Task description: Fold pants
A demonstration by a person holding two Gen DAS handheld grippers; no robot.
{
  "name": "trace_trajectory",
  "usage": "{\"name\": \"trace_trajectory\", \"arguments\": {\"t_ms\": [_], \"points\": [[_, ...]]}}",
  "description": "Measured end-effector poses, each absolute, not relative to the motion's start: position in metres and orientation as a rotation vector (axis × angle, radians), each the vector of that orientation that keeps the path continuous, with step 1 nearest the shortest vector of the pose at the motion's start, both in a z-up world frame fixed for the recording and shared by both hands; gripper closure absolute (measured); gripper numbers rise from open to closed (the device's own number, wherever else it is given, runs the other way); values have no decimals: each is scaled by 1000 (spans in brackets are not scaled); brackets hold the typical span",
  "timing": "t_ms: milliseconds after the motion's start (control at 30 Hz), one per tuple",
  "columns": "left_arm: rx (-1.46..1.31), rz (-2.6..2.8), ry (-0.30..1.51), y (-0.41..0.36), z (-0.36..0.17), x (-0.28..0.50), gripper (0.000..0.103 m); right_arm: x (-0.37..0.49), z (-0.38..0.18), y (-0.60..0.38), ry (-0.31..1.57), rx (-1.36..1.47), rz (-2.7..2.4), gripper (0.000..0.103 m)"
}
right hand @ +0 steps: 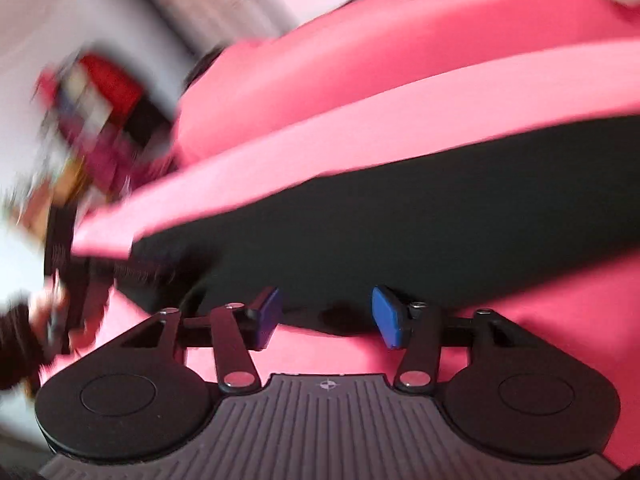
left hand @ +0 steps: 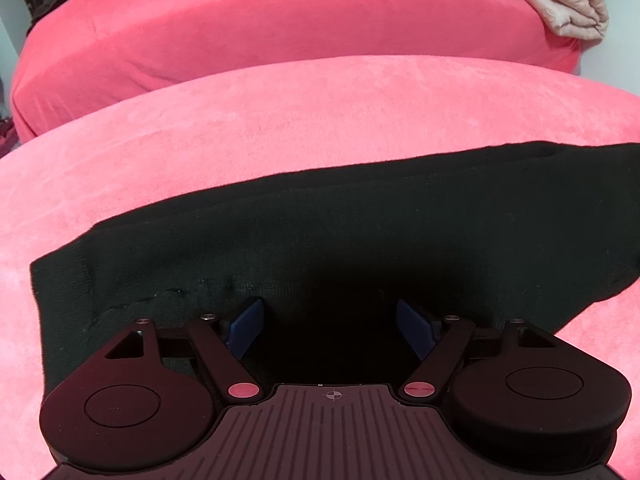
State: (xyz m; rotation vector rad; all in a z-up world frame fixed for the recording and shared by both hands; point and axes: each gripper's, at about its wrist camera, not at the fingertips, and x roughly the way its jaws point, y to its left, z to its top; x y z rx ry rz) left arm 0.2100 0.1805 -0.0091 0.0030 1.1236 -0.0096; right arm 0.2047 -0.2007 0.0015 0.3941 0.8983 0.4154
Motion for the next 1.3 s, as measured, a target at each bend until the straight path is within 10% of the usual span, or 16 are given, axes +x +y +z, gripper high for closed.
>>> {"name": "trace_trajectory", "arguments": {"t_ms": [567, 767, 833, 900, 1300], "points": [[-51, -5, 1127, 151, -8, 222, 0, 196, -15, -396, 695, 942, -167, 45], [-64, -3, 1122, 154, -10, 219, 0, 202, -16, -384, 655, 988, -145, 24], [-59, -4, 1121, 154, -11, 219, 0, 195, -16, -387, 635, 982, -146, 29], [-58, -2, 1121, 154, -11, 218, 0, 191, -20, -389, 600, 1036, -133, 59], [-58, -15, 1124, 157, -12, 219, 0, 209, -33, -390, 573, 1051, -138, 69]]}}
